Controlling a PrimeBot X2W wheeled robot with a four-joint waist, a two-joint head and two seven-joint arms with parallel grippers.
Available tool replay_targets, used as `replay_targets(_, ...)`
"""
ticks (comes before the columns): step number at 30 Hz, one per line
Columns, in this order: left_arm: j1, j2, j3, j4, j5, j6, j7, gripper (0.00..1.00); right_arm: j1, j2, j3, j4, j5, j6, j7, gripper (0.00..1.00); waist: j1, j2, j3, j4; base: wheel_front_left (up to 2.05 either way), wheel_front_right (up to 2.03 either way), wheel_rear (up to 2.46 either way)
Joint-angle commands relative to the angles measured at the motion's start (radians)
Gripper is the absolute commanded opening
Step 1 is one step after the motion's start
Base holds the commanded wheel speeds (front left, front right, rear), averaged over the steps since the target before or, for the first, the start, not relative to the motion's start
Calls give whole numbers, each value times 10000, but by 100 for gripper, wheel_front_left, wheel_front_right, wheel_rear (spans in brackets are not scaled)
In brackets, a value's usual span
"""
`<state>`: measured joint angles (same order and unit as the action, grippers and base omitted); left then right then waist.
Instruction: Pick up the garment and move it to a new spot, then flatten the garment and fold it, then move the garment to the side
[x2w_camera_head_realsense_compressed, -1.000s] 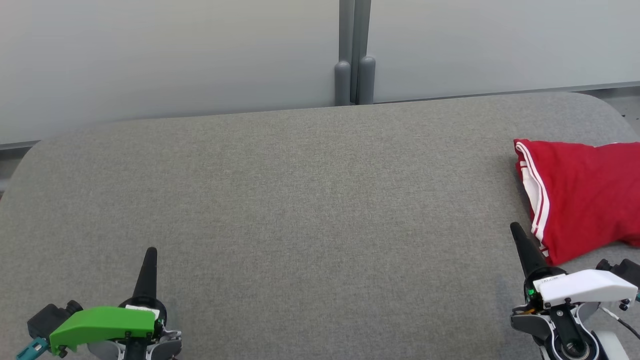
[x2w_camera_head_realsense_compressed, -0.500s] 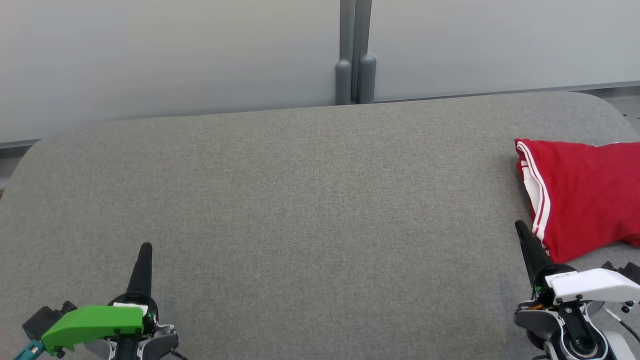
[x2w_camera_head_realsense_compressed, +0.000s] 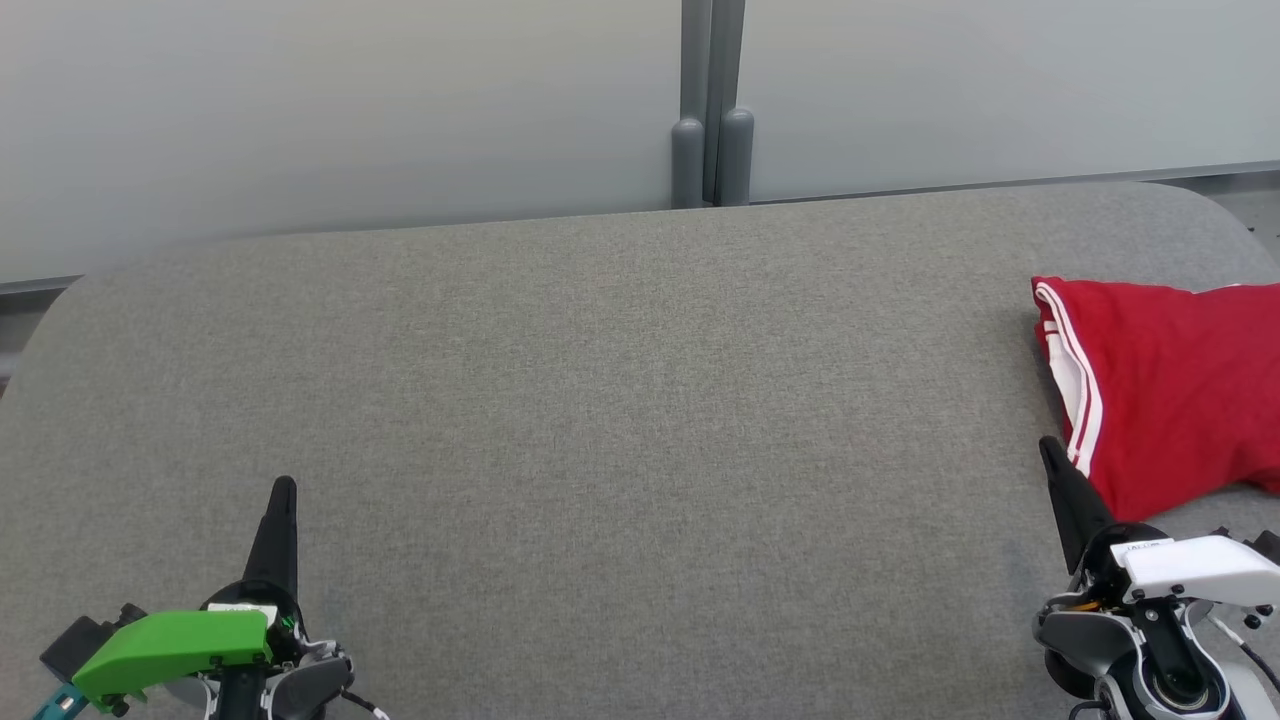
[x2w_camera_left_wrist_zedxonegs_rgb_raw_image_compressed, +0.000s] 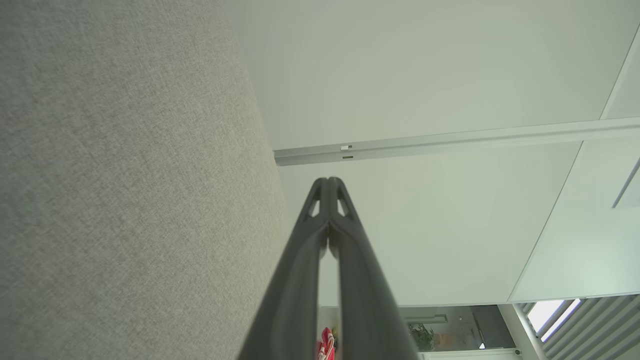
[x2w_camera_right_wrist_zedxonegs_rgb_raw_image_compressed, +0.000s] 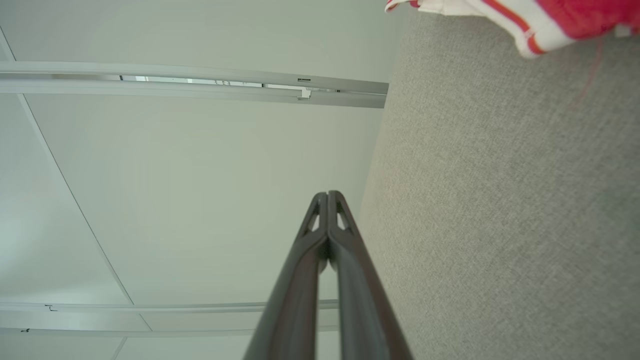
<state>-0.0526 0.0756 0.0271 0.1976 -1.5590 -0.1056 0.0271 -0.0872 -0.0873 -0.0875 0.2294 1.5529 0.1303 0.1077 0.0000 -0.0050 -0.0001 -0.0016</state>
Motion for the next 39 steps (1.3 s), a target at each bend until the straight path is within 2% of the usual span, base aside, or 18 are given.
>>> replay_targets(1, -189, -56, 89, 10, -174, -98, 62, 0, -125, -28, -66, 30, 252, 7, 78, 0, 0, 45, 3, 2, 0, 0, 0)
replay_targets(14, -251, -205, 356, 97, -729, -311, 244, 0, -185, -6, -227, 142, 1017, 6, 254, 0, 0, 50, 24, 16, 0, 0, 0)
replay_targets(39, -233, -223, 379, 94, -660, -299, 271, 0, -188, 80, -342, 144, 861, 7, 341, 0, 0, 50, 24, 17, 0, 0, 0)
